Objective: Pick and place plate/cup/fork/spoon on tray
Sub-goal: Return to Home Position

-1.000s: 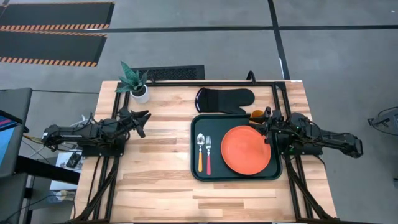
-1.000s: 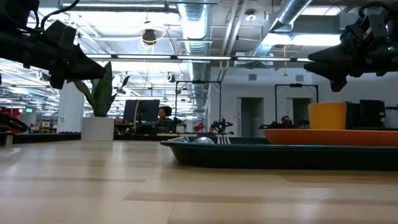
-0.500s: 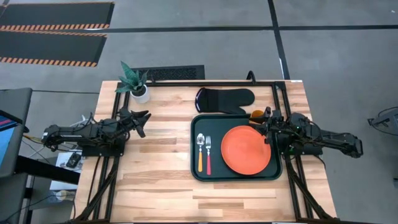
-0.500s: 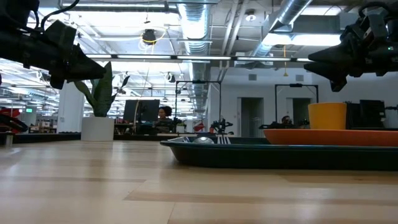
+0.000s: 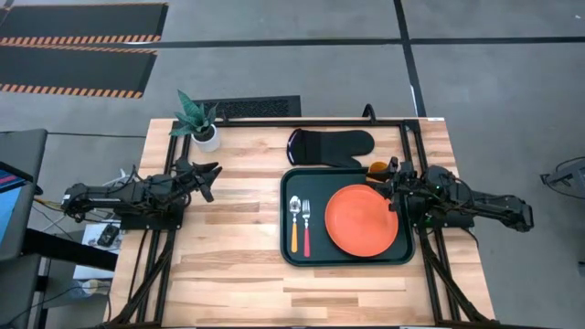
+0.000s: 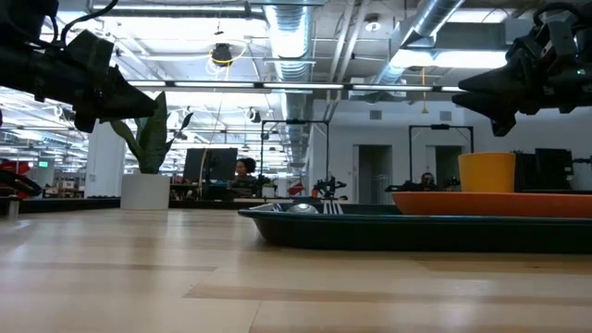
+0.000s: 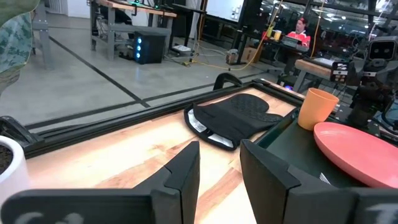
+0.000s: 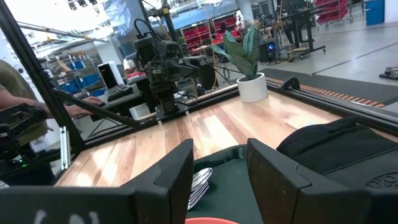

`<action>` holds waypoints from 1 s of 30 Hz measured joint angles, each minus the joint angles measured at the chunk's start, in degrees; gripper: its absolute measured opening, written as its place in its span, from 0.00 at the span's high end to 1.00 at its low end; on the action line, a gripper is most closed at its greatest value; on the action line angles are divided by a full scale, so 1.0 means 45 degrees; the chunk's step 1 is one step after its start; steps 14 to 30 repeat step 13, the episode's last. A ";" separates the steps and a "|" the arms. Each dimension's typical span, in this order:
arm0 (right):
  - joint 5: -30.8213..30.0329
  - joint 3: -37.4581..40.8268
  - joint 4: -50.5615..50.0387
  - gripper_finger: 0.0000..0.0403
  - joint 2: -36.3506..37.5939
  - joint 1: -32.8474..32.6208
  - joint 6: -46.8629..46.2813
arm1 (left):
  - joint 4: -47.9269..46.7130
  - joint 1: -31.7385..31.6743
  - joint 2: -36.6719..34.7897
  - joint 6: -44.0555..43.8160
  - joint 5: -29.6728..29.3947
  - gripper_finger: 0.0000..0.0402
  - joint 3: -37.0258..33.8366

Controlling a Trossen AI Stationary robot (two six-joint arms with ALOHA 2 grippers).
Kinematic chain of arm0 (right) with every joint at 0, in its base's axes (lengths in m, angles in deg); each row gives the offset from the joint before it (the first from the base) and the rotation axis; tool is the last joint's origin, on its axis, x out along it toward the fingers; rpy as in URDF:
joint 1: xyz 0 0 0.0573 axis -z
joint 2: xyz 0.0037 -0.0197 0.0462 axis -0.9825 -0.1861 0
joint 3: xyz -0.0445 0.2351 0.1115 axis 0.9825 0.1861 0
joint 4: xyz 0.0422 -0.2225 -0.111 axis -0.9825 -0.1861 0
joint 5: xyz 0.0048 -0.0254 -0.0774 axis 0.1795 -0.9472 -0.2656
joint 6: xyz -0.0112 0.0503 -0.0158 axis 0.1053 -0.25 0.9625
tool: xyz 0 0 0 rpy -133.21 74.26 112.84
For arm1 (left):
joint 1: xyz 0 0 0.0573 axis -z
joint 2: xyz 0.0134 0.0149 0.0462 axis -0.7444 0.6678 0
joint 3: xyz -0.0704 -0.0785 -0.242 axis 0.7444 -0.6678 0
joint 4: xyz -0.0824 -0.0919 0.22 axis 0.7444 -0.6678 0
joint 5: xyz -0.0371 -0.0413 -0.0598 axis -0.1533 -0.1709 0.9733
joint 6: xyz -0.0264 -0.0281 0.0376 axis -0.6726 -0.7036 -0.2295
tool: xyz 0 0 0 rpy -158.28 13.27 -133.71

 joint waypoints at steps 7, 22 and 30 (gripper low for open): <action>0.0001 0.0000 0.0000 0.58 0.0000 -0.0003 0.0002 | -0.0004 0.0000 0.0000 0.0000 0.0000 0.74 0.0000; 0.0005 0.0000 0.0000 0.57 0.0000 -0.0001 0.0002 | -0.0004 0.0000 0.0000 0.0000 0.0000 0.74 -0.0005; 0.0005 0.0000 0.0000 0.57 0.0000 -0.0001 0.0002 | -0.0004 0.0000 0.0000 0.0000 0.0000 0.74 -0.0005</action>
